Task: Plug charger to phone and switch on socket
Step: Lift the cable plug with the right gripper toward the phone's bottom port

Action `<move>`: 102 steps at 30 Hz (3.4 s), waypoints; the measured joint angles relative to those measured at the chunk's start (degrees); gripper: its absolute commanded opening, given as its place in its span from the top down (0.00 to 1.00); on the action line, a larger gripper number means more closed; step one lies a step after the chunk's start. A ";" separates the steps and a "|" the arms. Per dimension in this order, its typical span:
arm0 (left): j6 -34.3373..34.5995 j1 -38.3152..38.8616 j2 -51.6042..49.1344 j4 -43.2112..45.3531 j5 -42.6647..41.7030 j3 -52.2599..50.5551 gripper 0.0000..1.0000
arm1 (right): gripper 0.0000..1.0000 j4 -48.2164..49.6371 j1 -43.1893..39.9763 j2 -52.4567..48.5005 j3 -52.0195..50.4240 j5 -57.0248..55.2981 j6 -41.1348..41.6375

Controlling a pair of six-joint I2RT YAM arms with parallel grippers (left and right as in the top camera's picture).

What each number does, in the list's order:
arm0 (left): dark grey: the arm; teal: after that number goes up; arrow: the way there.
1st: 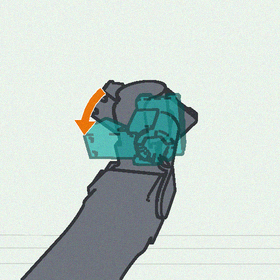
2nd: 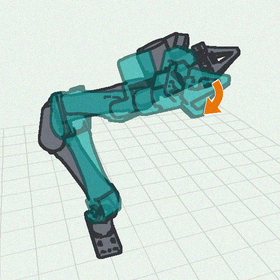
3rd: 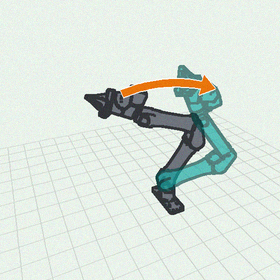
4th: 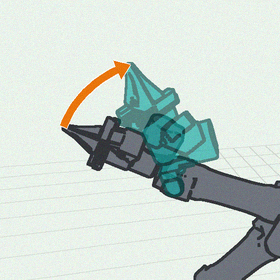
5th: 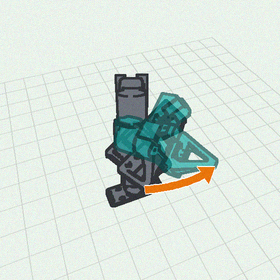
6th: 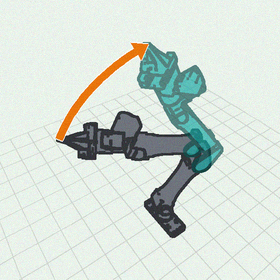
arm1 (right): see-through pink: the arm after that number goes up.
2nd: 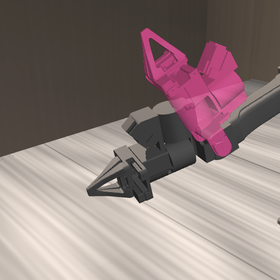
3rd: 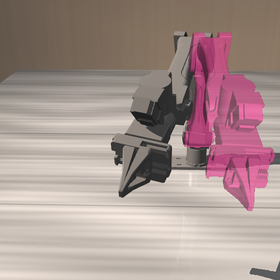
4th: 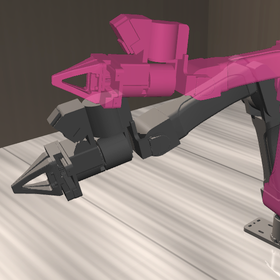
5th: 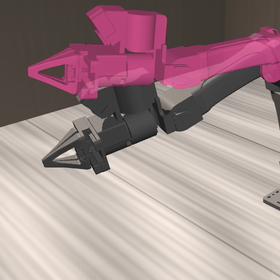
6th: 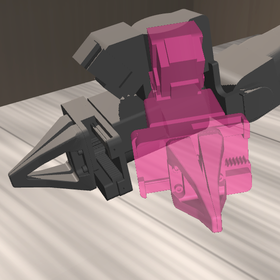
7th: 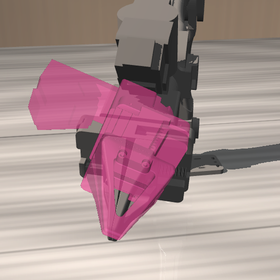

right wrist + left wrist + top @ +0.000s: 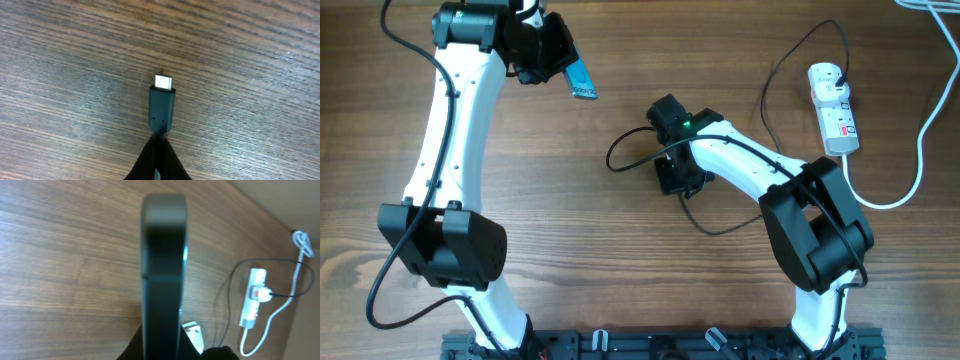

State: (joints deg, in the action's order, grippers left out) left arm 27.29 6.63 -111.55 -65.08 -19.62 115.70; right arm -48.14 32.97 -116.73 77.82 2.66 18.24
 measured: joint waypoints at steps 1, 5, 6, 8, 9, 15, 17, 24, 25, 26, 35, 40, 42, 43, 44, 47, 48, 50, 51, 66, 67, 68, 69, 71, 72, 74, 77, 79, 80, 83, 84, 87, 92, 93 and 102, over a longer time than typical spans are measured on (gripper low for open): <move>0.00 0.00 0.00 0.70 -0.83 0.00 0.96 | 0.96 -0.02 0.00 0.13 0.00 0.24 0.13; 0.00 0.04 0.00 3.02 -3.82 0.00 0.96 | 0.96 0.07 0.00 4.57 0.00 0.76 0.52; 0.00 0.07 0.00 3.54 -4.76 0.00 0.96 | 0.96 0.07 0.00 5.90 0.04 0.81 0.52; 0.00 0.07 0.00 3.58 -5.60 0.00 0.96 | 0.96 -0.22 0.00 8.87 0.59 0.92 0.48; 0.00 0.07 0.00 3.58 -5.86 0.00 0.96 | 0.96 -0.70 0.00 10.16 1.01 0.98 0.48; 0.00 0.04 0.00 3.65 -7.30 0.00 0.96 | 0.96 -2.01 0.00 11.21 1.31 8.22 -1.09; 0.00 0.04 0.00 4.63 -10.16 0.00 0.96 | 0.96 -1.55 0.00 12.17 1.29 12.17 -1.88; -1.57 0.11 0.00 6.97 -19.45 0.00 0.96 | 0.96 -0.66 0.00 24.74 1.29 16.35 -3.39; -1.97 0.11 0.00 7.08 -20.63 0.00 0.96 | 0.96 -0.48 0.00 27.32 1.29 17.33 -3.91; -2.45 0.11 0.00 7.26 -21.70 0.00 0.96 | 0.96 -0.09 0.00 29.97 1.31 18.62 -4.59; -5.95 0.15 0.00 11.04 -38.82 0.00 0.96 | 0.96 1.88 0.00 34.82 1.31 21.81 -4.66; -9.01 0.28 0.00 8.79 -41.16 0.00 0.96 | 0.96 4.72 0.00 34.82 1.31 21.84 -2.64; -10.86 0.63 0.00 7.30 -41.83 0.00 0.96 | 0.96 5.46 0.00 34.82 1.31 21.97 -1.81; -11.43 0.83 0.00 6.99 -41.88 0.00 0.96 | 0.96 5.88 0.00 34.82 1.31 21.97 -1.53; -12.13 1.25 0.00 6.93 -42.05 0.00 0.96 | 0.96 6.56 0.00 34.82 1.31 21.99 -1.22; -13.29 2.19 0.00 6.88 -42.40 0.00 0.96 | 0.96 7.56 0.00 34.82 1.31 21.99 0.83; -13.49 2.43 0.00 6.91 -42.40 0.00 0.96 | 0.96 7.80 0.00 34.82 1.31 21.99 1.49; -13.73 2.91 0.00 6.91 -42.18 0.00 0.96 | 0.96 7.96 0.00 34.82 1.31 21.97 2.86; -13.75 3.21 0.00 6.91 -41.97 0.00 0.96 | 0.96 7.96 0.00 34.82 1.31 21.77 3.65; -14.21 5.66 0.00 8.59 -36.98 0.00 0.96 | 0.96 5.99 0.00 34.82 1.31 17.11 8.61; -14.21 5.66 0.00 8.59 -36.98 0.00 0.96 | 0.96 5.99 0.00 34.80 1.31 16.98 8.74; -14.21 5.70 0.00 8.59 -36.98 0.00 0.96 | 0.96 5.99 0.00 34.80 1.31 16.96 8.76; -14.21 5.75 0.00 8.59 -36.98 0.00 0.96 | 0.96 5.99 0.00 34.80 1.31 16.98 8.85; -14.21 5.77 0.00 8.61 -36.98 0.00 0.96 | 0.96 5.99 0.00 34.77 1.31 17.00 9.20; -14.21 5.79 0.00 8.61 -36.98 0.00 0.96 | 0.96 6.03 0.00 34.71 1.31 17.05 9.31; -14.19 5.88 0.00 8.66 -36.96 0.00 0.96 | 0.96 6.10 0.00 34.53 1.31 17.25 9.64; -14.21 6.38 0.00 9.70 -36.96 0.00 0.96 | 0.96 6.19 0.00 34.05 1.31 17.44 10.14; -14.34 6.93 0.00 10.21 -36.98 0.00 0.96 | 0.96 6.25 0.00 34.01 1.31 17.46 10.34; -14.38 7.17 0.00 10.25 -36.92 0.00 0.96 | 0.96 6.45 0.00 34.01 1.31 17.46 10.47; -14.43 7.45 0.00 10.23 -35.19 0.00 0.96 | 0.96 6.67 0.00 34.01 1.31 17.46 10.49; -14.47 7.45 0.00 10.23 -34.62 0.00 0.96 | 0.96 6.67 0.00 34.01 1.31 17.46 10.51; -14.58 7.45 0.00 10.16 -33.55 0.00 0.96 | 0.96 6.67 0.00 34.01 1.31 17.46 10.51; -14.58 7.45 0.00 9.99 -33.09 0.00 0.96 | 0.96 6.69 0.00 34.01 1.31 17.46 10.62; -14.58 7.45 0.00 9.99 -33.11 0.00 0.96 | 0.96 6.69 0.00 34.01 1.31 17.46 10.69; -14.58 7.45 0.00 10.01 -33.38 0.00 0.96 | 0.96 6.69 0.00 34.01 1.31 17.46 10.91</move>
State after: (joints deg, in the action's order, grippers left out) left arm 12.71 14.09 -111.55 -55.07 -52.99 115.70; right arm -41.45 32.97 -82.72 79.13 20.12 29.15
